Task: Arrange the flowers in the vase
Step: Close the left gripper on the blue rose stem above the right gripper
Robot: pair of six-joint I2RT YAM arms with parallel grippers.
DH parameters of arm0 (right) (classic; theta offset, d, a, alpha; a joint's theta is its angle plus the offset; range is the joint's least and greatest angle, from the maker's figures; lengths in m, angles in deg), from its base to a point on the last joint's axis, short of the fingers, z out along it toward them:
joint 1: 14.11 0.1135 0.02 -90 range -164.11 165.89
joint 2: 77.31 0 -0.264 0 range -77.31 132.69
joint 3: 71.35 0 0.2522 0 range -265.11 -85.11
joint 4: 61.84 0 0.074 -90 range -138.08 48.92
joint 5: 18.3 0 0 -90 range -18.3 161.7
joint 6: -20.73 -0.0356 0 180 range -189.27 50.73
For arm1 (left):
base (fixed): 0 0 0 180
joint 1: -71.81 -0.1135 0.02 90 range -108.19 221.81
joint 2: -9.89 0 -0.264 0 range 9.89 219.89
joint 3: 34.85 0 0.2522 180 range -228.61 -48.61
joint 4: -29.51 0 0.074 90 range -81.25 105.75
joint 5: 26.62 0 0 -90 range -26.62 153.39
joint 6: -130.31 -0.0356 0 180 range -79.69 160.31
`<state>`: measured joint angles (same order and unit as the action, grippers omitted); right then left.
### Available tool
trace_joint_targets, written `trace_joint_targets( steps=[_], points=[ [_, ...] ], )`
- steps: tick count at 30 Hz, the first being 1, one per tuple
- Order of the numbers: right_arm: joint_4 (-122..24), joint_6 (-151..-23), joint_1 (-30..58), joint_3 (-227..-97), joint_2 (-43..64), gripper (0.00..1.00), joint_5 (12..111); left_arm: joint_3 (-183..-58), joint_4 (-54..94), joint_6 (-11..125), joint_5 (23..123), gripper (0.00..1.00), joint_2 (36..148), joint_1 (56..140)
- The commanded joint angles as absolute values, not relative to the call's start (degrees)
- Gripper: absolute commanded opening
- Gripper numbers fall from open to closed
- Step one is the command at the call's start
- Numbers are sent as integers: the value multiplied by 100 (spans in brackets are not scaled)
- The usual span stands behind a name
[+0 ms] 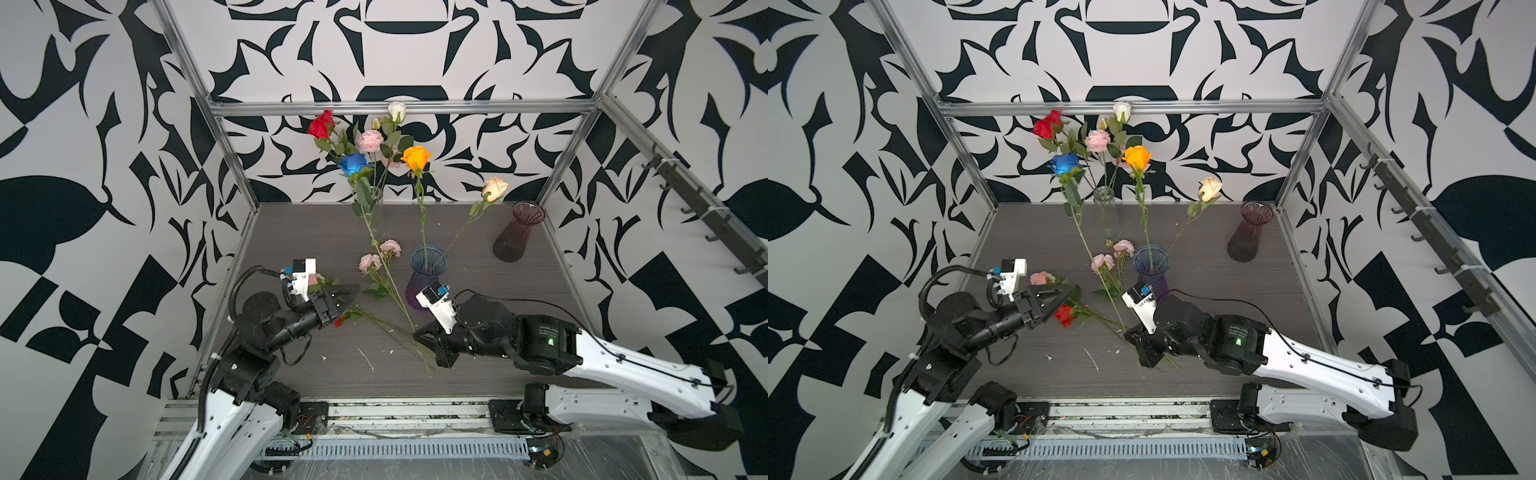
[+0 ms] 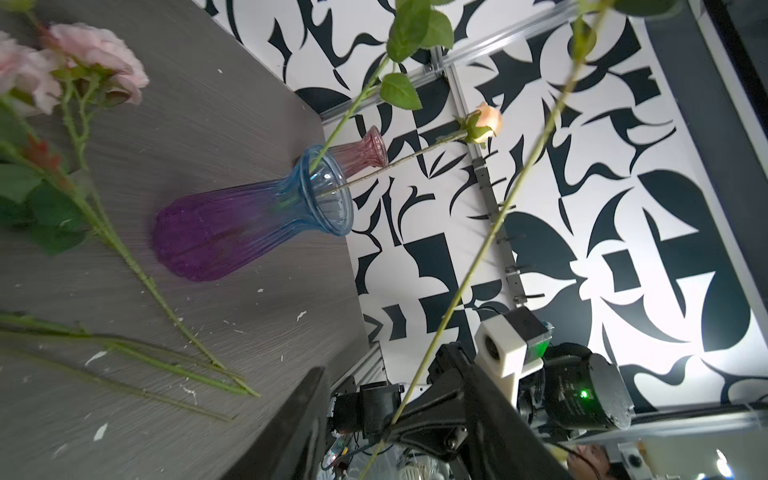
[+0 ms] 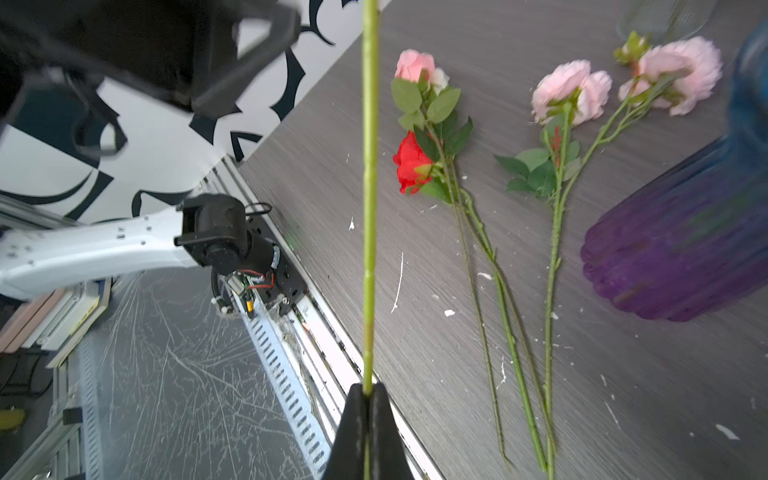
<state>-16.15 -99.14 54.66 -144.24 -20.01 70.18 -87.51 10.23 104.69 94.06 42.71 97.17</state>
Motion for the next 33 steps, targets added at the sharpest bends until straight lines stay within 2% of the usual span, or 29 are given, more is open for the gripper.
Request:
trace_joint_targets(
  steps=[1,6,13,14,16,17,18,21,28,31,33],
  points=[
    [-2128,-10049,5479,-14419,-1951,0,6715,-9041,2005,10042,10019,54,4663,9721],
    [-2259,-10300,5497,-14298,-1920,0,6747,-9272,1898,9428,9960,44,5226,9721],
    [-2596,-10562,5497,-14067,-1888,0,6410,-9352,2261,9294,10071,37,5780,9721],
    [-2600,-10574,5498,-14044,-1882,0,6410,-9372,2252,9261,10080,33,5803,9721],
    [-2573,-10590,5497,-14000,-1886,0,6451,-9373,2260,9228,10062,12,5823,9721],
    [-2570,-10608,5497,-13978,-1902,0,6466,-9371,2252,9233,10040,8,5823,9721],
    [-2569,-10642,5498,-13946,-1912,0,6470,-9361,2271,9219,10015,8,5829,9721],
    [-2617,-10722,5506,-13849,-1964,0,6415,-9375,2303,9188,10003,17,5938,9717],
    [-2630,-10820,5506,-13757,-2106,0,6448,-9461,2388,9145,10058,18,6196,9717],
    [-2587,-10801,5506,-13844,-2069,0,6449,-9584,2262,9018,10044,41,6293,9712],
    [-2542,-10753,5506,-13922,-2012,0,6472,-9628,2243,8973,10048,45,6338,9712]
  ],
)
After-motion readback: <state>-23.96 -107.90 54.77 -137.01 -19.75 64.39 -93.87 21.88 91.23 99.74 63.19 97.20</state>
